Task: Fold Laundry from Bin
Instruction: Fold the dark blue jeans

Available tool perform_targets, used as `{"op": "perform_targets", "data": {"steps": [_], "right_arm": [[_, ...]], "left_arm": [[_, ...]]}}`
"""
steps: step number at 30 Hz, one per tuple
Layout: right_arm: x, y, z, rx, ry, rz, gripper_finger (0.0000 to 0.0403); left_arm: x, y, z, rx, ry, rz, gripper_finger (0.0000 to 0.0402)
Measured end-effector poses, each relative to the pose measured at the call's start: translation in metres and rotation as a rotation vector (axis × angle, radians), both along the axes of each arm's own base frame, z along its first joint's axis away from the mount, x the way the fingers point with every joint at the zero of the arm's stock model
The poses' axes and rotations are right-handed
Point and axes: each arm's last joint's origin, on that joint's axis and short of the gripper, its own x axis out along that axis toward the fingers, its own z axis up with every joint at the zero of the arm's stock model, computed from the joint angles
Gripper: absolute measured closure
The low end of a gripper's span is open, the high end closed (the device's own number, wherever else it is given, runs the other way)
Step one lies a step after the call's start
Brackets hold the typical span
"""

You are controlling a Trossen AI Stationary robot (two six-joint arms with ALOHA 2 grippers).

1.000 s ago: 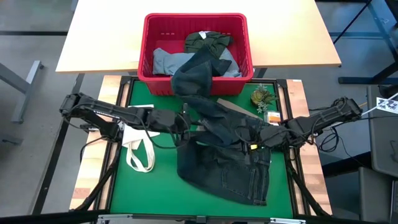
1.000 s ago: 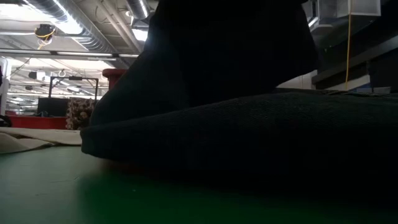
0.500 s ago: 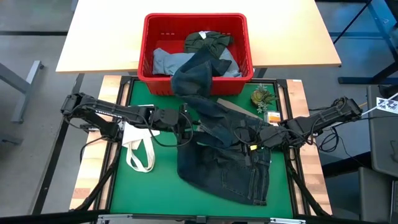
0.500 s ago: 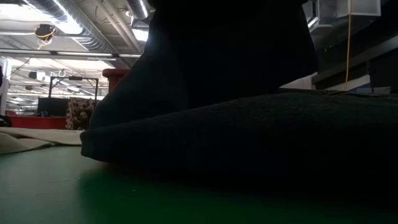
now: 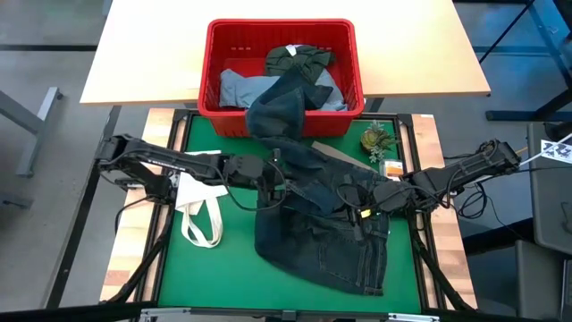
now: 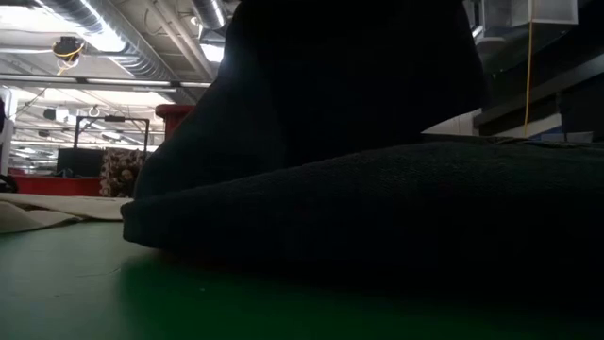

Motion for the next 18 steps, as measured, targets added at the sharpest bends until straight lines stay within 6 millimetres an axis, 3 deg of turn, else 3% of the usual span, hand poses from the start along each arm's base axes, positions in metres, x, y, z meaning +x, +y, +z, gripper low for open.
{"op": "perform_targets", "data": {"steps": [8,11,14,18], "right_arm": [[0.0,0.0,0.0,-0.017,0.002,0.007,0.0382],[0.0,0.0,0.0,-0.017,0.002,0.007,0.0381],[0.0,-0.001,0.0,-0.025,0.001,-0.01,0.0382],[0.0,-0.002,0.001,-0.029,-0.007,-0.025,0.0373]], "left_arm": [[0.002,0.001,0.002,-0.018,-0.025,-0.105,0.0244],[0.002,-0.002,0.002,-0.023,-0.026,-0.121,0.0288],[-0.001,-0.005,0.004,-0.03,-0.025,-0.126,0.0365],[-0.014,-0.004,0.018,-0.113,-0.035,-0.096,0.0382]]}}
